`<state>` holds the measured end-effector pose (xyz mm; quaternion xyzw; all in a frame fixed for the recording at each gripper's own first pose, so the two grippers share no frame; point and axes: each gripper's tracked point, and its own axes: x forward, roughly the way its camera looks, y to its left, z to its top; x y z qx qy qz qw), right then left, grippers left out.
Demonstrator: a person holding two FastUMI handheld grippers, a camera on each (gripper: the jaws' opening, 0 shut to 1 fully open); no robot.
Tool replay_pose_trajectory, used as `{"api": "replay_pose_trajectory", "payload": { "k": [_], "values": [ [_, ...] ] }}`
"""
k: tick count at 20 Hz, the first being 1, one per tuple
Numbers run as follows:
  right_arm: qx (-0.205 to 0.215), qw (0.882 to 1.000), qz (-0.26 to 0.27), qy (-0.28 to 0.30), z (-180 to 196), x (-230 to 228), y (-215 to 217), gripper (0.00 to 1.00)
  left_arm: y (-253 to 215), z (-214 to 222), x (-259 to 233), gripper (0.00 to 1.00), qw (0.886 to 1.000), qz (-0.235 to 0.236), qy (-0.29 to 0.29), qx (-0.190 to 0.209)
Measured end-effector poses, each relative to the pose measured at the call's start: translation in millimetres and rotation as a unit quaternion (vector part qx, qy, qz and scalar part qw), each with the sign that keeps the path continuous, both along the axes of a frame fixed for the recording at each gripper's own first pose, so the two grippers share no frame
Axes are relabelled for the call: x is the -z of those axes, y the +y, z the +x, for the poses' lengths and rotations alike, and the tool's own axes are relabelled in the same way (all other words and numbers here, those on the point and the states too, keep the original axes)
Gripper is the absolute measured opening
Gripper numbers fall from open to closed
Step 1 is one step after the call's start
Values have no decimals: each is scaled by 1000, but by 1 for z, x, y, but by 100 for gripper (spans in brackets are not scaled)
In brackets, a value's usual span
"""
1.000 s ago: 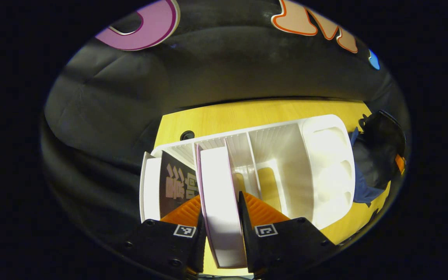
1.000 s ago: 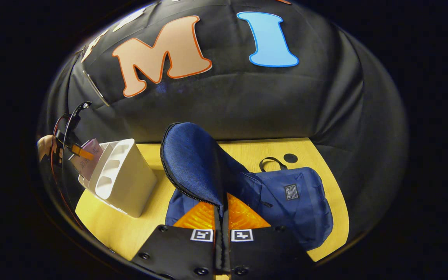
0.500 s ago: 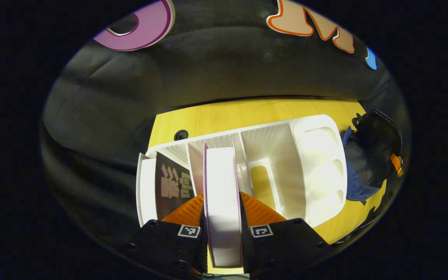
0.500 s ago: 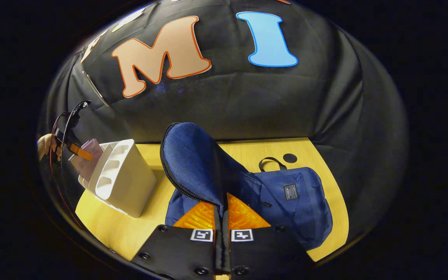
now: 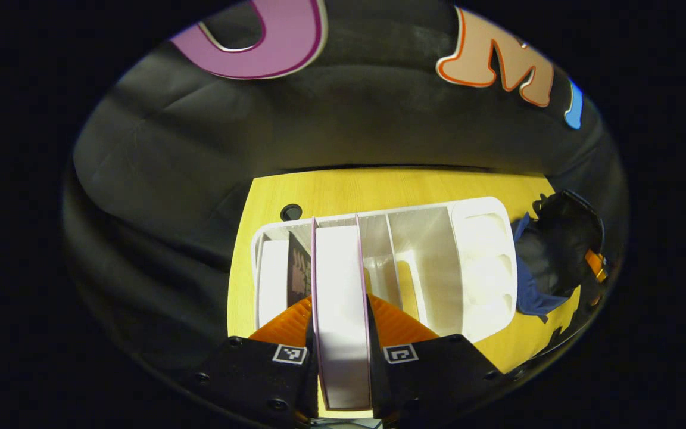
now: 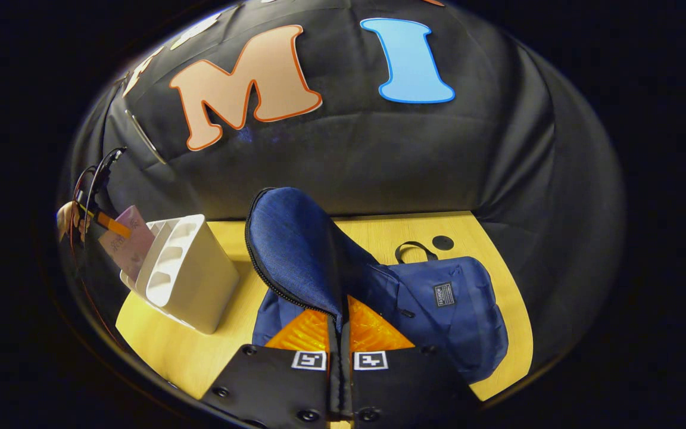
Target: Open the schoolbag, grab two books from the bookshelf and put them into the schoolbag.
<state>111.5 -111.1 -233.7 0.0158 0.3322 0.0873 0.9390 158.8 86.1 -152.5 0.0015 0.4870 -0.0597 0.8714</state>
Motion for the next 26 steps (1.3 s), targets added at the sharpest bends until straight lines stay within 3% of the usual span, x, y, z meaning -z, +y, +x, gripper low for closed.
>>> {"api": "replay_pose_trajectory", "payload": {
  "k": [5, 12, 19, 23, 26],
  "values": [
    [2, 1000, -1, -1, 0, -1, 0, 3, 12, -4, -33, 29, 999, -39, -30, -18],
    [3, 1000, -2, -2, 0, -2, 0, 3, 21, -8, -96, 32, 981, -167, -65, -79],
    [9, 1000, 6, -4, -1, -3, 0, 3, 8, -9, -138, 31, 946, -289, -98, -105],
    [8, 1000, 9, -5, -1, -5, -1, 3, -41, -11, -137, 30, 912, -387, -83, -110],
    [4, 1000, 12, -4, -1, -5, 0, 3, -79, -10, -131, 30, 902, -416, -72, -89]
  ]
}}
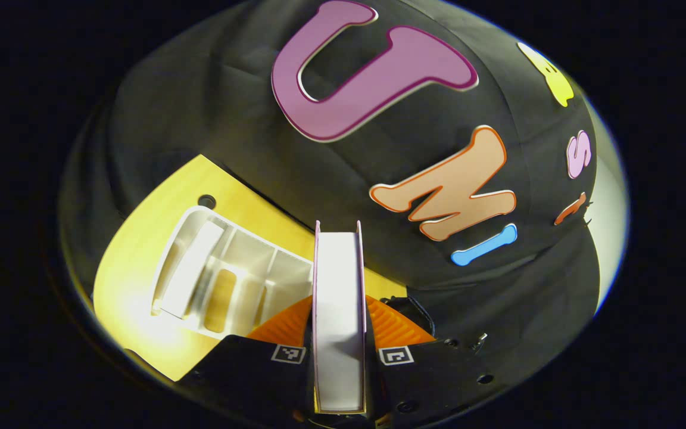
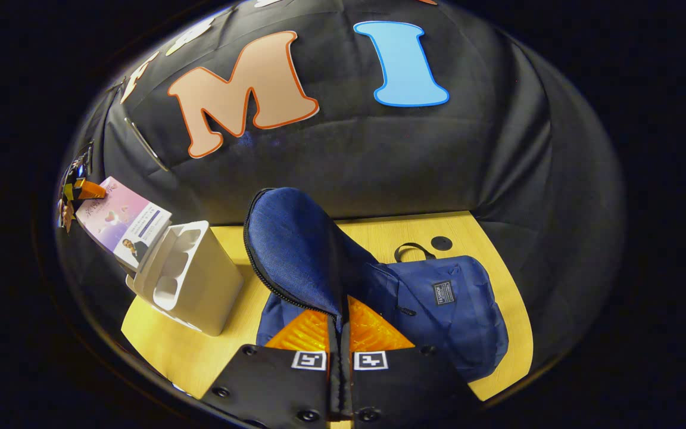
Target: Open the schoolbag, grab two books from the bookshelf and put them into the schoolbag.
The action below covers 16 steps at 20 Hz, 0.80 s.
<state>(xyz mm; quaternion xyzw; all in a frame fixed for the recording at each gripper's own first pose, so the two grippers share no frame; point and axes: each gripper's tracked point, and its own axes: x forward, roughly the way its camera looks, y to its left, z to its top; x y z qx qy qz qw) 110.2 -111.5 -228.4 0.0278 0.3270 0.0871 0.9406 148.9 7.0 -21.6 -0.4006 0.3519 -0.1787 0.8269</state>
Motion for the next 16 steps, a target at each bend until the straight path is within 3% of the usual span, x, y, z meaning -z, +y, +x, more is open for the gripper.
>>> {"api": "replay_pose_trajectory", "payload": {
  "k": [8, 16],
  "values": [
    [-10, 1000, 6, -8, 0, -4, 0, 3, -147, -2, 54, 30, 995, -29, 26, 91],
    [-15, 999, 22, -23, 1, -15, -2, 3, -277, 13, 118, 29, 989, -52, 72, 119]
  ]
}}
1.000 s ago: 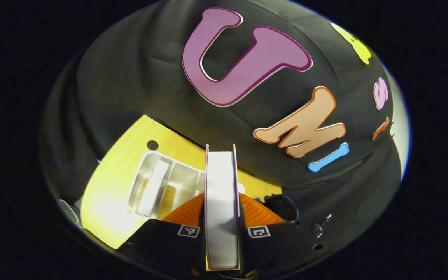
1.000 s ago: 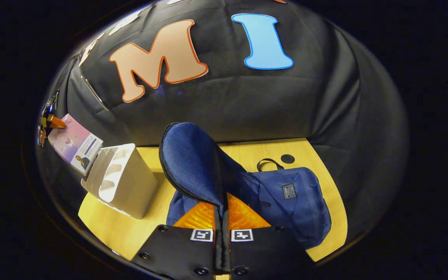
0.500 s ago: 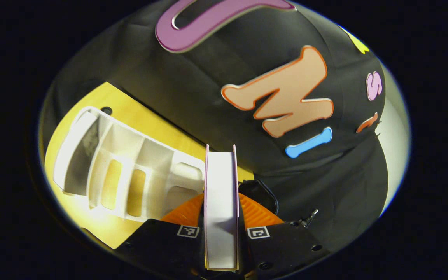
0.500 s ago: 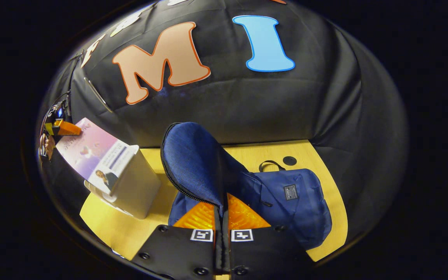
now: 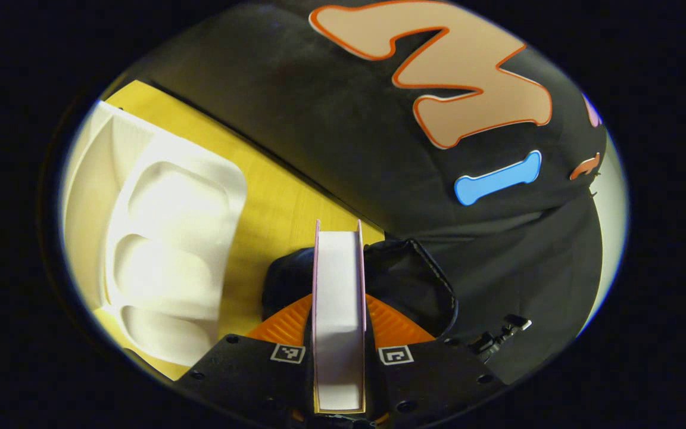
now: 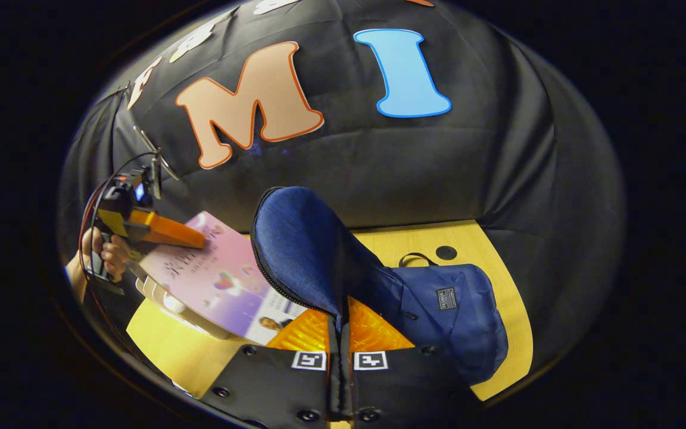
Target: Open the schoolbag, grab two books from the bookshelf and put them into the schoolbag.
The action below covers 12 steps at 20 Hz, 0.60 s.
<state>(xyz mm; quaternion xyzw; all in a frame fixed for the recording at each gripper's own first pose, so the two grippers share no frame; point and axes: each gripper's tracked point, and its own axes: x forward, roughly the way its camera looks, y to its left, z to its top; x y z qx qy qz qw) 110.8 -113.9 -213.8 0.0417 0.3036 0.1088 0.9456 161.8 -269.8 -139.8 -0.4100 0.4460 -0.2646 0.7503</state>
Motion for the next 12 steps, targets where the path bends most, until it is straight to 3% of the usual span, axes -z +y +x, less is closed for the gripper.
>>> {"api": "replay_pose_trajectory", "payload": {
  "k": [2, 4, 12],
  "values": [
    [-1, 1000, 7, -1, 0, -2, -1, 0, -21, -2, 17, 30, 1000, 7, 12, 11],
    [-5, 1000, 10, -3, 2, -4, -1, 3, -44, -2, 31, 31, 1000, 8, 18, 18],
    [-22, 999, 21, -27, 5, -18, -1, 3, -117, -8, 51, 30, 998, -50, 40, 14]
  ]
}}
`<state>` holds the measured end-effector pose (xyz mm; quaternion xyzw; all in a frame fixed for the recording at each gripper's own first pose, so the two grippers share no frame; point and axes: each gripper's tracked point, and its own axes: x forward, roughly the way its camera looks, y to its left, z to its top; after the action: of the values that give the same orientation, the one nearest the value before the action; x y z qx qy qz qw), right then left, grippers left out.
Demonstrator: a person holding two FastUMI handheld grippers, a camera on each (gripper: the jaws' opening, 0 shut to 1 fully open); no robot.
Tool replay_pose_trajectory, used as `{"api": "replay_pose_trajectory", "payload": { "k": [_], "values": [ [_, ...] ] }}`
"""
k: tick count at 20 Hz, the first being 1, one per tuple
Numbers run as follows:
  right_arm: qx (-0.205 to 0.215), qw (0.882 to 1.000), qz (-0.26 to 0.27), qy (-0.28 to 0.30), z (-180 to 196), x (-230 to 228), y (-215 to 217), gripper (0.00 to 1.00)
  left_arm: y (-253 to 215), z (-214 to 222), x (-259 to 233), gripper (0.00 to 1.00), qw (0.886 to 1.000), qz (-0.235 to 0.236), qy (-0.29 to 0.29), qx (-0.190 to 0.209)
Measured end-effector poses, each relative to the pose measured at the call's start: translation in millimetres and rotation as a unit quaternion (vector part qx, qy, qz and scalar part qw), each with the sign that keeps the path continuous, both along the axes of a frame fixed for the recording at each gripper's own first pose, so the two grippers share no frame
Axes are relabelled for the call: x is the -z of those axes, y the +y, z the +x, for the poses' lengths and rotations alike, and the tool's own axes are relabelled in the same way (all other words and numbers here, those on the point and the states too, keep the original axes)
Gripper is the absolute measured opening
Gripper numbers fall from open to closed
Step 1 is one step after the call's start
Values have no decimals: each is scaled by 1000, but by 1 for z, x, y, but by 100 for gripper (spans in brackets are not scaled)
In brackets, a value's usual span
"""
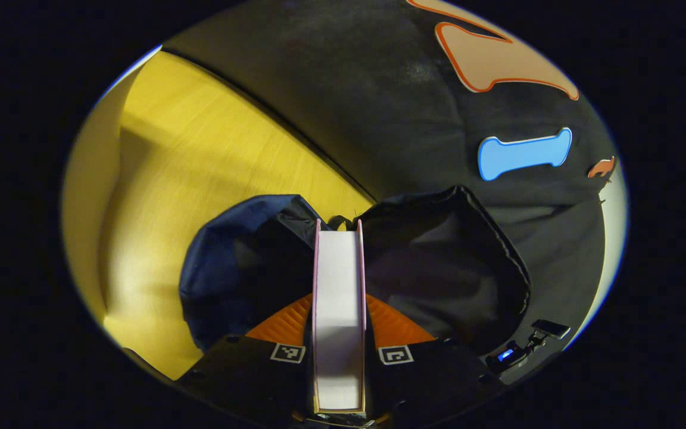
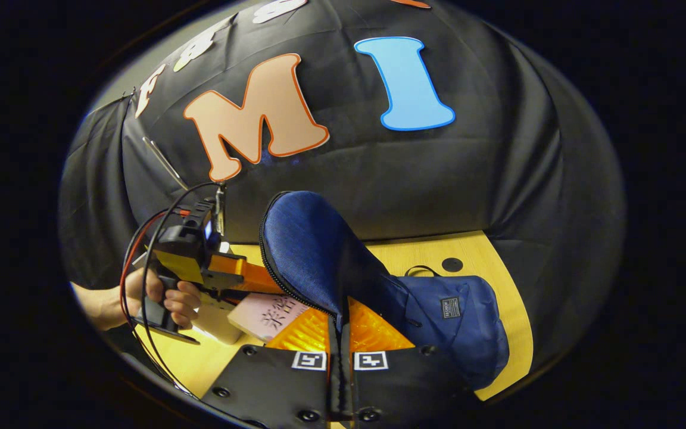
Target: Open the schoolbag, grab two books from the bookshelf and put them into the schoolbag.
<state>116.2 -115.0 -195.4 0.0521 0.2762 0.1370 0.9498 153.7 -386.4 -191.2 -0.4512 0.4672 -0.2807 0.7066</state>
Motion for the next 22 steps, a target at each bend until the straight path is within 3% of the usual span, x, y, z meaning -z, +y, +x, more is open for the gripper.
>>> {"api": "replay_pose_trajectory", "payload": {
  "k": [9, 17, 18, 19, 20, 21, 22],
  "values": [
    [-1, 1000, 17, -11, 1, -7, -1, 0, -46, -8, 30, 30, 996, -53, 63, -27],
    [-5, 1000, 18, -11, 0, -4, 1, 0, -52, -8, 37, 35, 997, -34, 66, -14],
    [-5, 1000, 19, -11, 1, -4, 1, 0, -51, -10, 42, 48, 998, -18, 65, -6],
    [-5, 1000, 19, -10, 0, -4, 1, 0, -47, -14, 53, 54, 998, 22, 63, 10],
    [-5, 1000, 21, -10, 1, -3, 1, 3, -40, -19, 71, 76, 995, 79, 61, 27],
    [-4, 1000, 20, -10, 0, -3, 1, 0, -31, -20, 77, 74, 992, 110, 51, 32],
    [-5, 1000, 20, -11, 0, -3, 1, 0, -25, -20, 81, 82, 990, 132, 41, 35]
  ]
}}
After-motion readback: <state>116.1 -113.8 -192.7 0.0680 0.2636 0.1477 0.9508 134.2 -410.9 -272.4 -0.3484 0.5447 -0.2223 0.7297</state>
